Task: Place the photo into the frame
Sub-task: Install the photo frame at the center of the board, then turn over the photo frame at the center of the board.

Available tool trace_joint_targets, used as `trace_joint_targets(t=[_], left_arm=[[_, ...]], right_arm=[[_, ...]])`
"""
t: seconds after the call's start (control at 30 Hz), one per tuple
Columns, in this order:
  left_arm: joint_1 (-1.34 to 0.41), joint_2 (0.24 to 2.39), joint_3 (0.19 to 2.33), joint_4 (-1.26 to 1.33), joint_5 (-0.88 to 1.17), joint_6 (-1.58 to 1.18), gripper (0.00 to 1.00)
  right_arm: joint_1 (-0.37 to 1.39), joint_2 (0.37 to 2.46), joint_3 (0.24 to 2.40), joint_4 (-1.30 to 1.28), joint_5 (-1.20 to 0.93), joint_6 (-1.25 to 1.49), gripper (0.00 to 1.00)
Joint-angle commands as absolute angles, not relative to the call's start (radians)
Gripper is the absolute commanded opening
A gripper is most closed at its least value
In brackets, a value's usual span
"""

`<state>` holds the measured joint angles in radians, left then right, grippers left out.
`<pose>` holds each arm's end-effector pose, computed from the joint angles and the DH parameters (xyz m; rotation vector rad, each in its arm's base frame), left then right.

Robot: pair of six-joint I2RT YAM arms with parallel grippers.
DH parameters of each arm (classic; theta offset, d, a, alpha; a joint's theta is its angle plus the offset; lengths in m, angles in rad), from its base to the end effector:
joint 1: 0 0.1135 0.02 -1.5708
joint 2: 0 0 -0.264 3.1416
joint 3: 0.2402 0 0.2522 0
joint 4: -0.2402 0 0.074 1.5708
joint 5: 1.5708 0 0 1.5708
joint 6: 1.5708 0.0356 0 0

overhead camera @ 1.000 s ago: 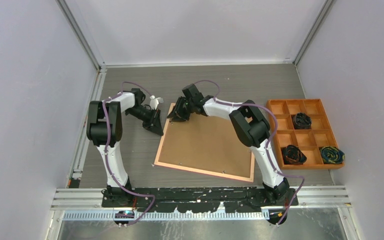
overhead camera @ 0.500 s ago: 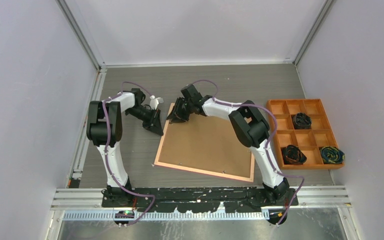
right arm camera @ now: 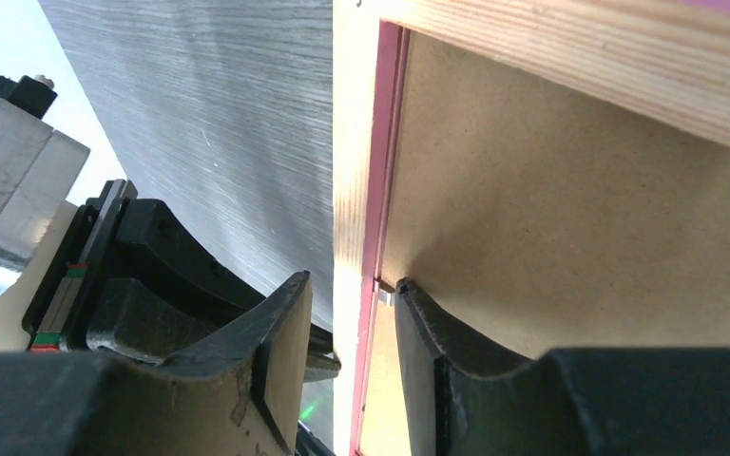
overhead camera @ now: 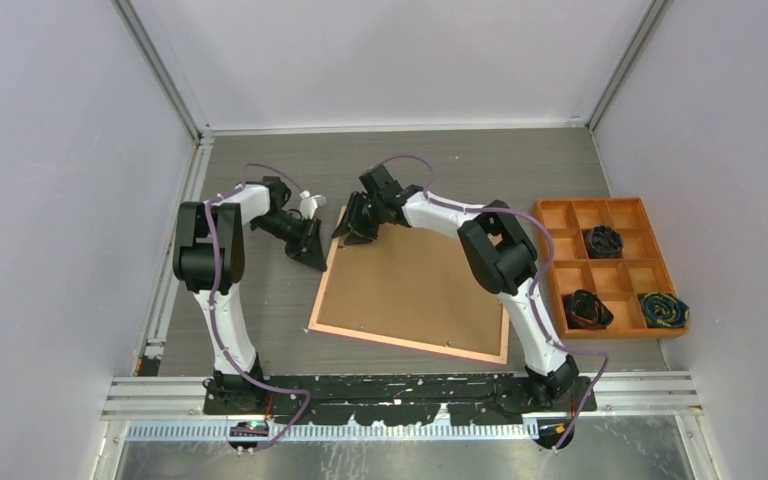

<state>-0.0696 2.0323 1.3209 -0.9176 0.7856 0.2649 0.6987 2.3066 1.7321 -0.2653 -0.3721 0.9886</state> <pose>0.3539 -0.0499 0.1364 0.4455 2.8473 -1.1965 0.3799 0.3360 0.1467 0.1980 2.7060 1.1123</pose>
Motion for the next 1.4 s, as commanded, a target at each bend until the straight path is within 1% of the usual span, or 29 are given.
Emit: trace_joint_targets(t=[0.0, 0.03, 0.13, 0.2, 0.27, 0.3, 0.43, 0.57, 0.63, 0.7, 0.73, 0.83, 0.97, 1.1, 1.37], left_arm=[[-0.073, 2.011, 1.311, -0.850, 0.712, 0.290, 0.12], [-0.072, 2.010, 1.310, -0.851, 0.711, 0.290, 0.12], [-0.071, 2.007, 1.320, -0.862, 0.711, 0.290, 0.12], [-0.063, 2.000, 1.331, -0.880, 0.718, 0.293, 0.13], [-0.049, 1.986, 1.348, -0.910, 0.731, 0.303, 0.18], [-0.041, 1.977, 1.358, -0.928, 0.735, 0.313, 0.22], [-0.015, 1.914, 1.389, -1.005, 0.739, 0.369, 0.46], [-0.011, 1.831, 1.400, -1.113, 0.737, 0.468, 0.57], [-0.011, 1.783, 1.387, -1.151, 0.736, 0.528, 0.67], [-0.011, 1.735, 1.369, -1.203, 0.732, 0.584, 0.71], [-0.011, 1.714, 1.354, -1.223, 0.724, 0.608, 0.77], [-0.011, 1.644, 1.312, -1.264, 0.701, 0.676, 0.78], [-0.016, 1.551, 1.219, -1.254, 0.644, 0.724, 0.79], [-0.025, 1.459, 1.145, -1.227, 0.607, 0.770, 0.80], [-0.044, 1.362, 1.075, -1.194, 0.577, 0.827, 0.82]], right_arm=[[0.676, 2.243, 1.786, -0.325, -0.325, 0.913, 0.46], [0.672, 2.222, 1.778, -0.328, -0.314, 0.899, 0.48], [0.664, 2.148, 1.741, -0.353, -0.283, 0.838, 0.61], [0.667, 2.075, 1.686, -0.379, -0.259, 0.768, 0.67], [0.686, 1.985, 1.591, -0.399, -0.225, 0.687, 0.70], [0.706, 1.937, 1.542, -0.419, -0.202, 0.619, 0.71], [0.822, 1.738, 1.323, -0.508, -0.085, 0.439, 0.70], [0.950, 1.545, 1.118, -0.570, -0.017, 0.376, 0.67], [0.989, 1.478, 1.048, -0.576, -0.012, 0.374, 0.65], [1.021, 1.433, 1.000, -0.584, -0.010, 0.377, 0.63], [1.042, 1.419, 0.986, -0.587, -0.005, 0.381, 0.63], [1.105, 1.409, 0.960, -0.592, 0.061, 0.382, 0.63], [1.162, 1.461, 0.947, -0.585, 0.127, 0.382, 0.61], [1.211, 1.537, 0.953, -0.579, 0.194, 0.382, 0.54], [1.237, 1.596, 0.952, -0.536, 0.230, 0.384, 0.48]])
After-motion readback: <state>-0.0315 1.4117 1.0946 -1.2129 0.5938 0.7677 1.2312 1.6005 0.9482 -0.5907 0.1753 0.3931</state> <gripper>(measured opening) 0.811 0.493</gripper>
